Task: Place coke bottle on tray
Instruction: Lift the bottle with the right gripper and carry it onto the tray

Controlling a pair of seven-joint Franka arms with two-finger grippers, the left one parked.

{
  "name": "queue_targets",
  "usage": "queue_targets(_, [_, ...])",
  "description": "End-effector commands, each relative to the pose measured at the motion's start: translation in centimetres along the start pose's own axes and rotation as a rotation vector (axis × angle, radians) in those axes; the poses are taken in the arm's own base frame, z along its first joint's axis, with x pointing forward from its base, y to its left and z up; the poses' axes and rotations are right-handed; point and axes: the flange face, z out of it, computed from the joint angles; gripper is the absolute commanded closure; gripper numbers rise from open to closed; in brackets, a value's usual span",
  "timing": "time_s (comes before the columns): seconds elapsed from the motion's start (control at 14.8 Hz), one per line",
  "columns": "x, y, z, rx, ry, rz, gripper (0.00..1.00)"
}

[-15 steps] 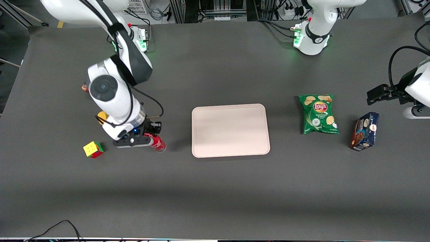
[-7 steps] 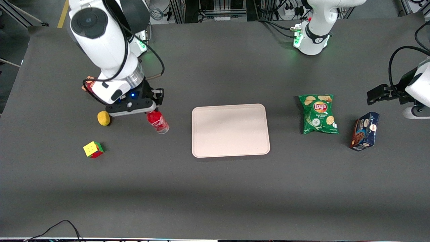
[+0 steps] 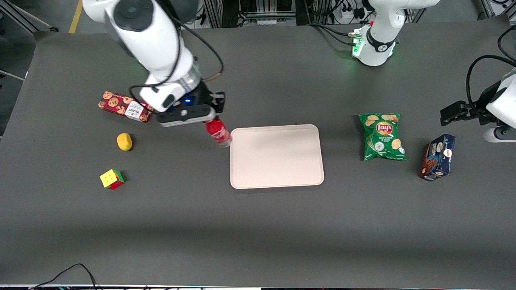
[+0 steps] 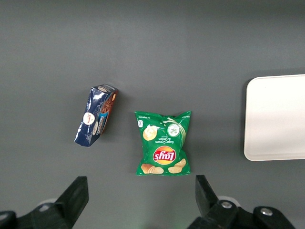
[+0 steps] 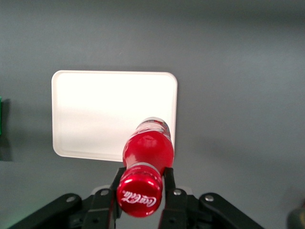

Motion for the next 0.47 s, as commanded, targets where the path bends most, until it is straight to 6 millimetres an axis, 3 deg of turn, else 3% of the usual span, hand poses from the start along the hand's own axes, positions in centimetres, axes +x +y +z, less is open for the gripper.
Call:
queue_targets(0.0, [1.1, -6.3, 4.1, -0.020, -0.005, 0.064, 1.00])
queue_targets(0.14, [1.2, -7.7, 7.7, -0.063, -0.015, 0.049, 1.00])
queue_targets(0.41, [3.0, -7.2, 15.2, -0.086, -0.062, 0.056, 1.00])
